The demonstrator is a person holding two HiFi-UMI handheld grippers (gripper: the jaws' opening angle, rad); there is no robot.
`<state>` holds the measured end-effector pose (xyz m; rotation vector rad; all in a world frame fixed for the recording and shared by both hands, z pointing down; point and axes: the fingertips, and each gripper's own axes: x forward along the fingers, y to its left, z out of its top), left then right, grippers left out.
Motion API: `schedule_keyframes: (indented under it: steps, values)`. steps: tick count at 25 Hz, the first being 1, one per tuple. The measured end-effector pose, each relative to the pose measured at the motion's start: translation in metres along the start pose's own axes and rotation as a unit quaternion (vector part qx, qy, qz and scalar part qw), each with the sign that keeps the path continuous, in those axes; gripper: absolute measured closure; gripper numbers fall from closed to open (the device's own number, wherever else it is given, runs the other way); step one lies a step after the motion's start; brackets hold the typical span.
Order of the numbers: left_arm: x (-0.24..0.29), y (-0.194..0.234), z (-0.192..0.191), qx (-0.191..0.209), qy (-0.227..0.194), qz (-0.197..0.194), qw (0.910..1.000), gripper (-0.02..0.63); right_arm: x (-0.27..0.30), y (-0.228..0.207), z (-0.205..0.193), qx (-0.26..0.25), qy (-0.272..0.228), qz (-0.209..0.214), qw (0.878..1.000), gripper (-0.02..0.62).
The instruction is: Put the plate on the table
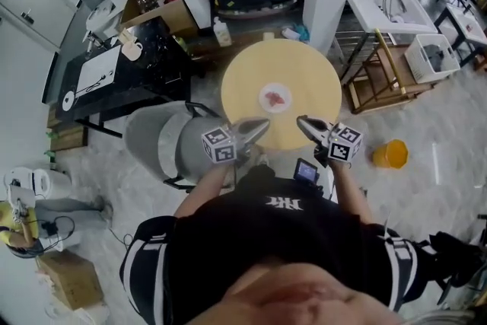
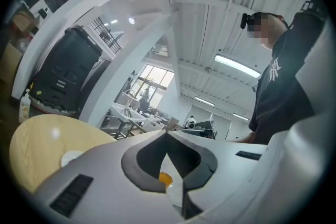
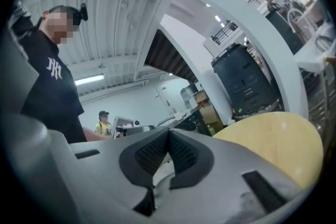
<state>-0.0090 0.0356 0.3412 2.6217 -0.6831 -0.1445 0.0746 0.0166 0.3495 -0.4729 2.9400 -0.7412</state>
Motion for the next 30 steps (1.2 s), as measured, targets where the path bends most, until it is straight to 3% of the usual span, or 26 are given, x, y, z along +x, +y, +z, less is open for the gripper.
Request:
schedule_keyframes:
  steps: [4,7,10,13,17,21,30]
  values:
    - [-0.004,-0.03,-0.02,0.003,0.005,0.027,0.9996,0.604,-0.03,0.019,-0.028,-0.014,-0.003,-0.016,1.0,0.595]
    - [-0.011,-0.057,-0.042,0.002,0.018,0.04,0.999,0.603,-0.054,0.023,-0.047,-0.017,0.0,-0.053,0.998,0.595]
    - [-0.017,-0.076,-0.06,0.004,0.036,0.046,0.9983,0.604,-0.067,0.038,-0.056,-0.015,0.009,-0.052,0.999,0.595]
    - [-0.022,-0.084,-0.06,0.004,0.029,0.045,0.9986,0.603,-0.066,0.051,-0.06,-0.032,0.032,-0.042,0.998,0.595]
    - [-0.028,-0.073,-0.077,-0.001,0.067,0.03,0.9973,0.603,-0.05,0.061,-0.04,-0.062,0.029,-0.067,0.995,0.595]
    - [-0.04,-0.072,-0.069,0.003,0.058,0.021,0.9981,0.603,-0.03,0.076,-0.025,-0.125,0.043,-0.074,0.989,0.595]
    - [-0.051,-0.058,-0.026,-0.01,0.039,0.049,0.998,0.603,-0.02,0.075,0.003,-0.119,0.058,-0.063,0.989,0.595]
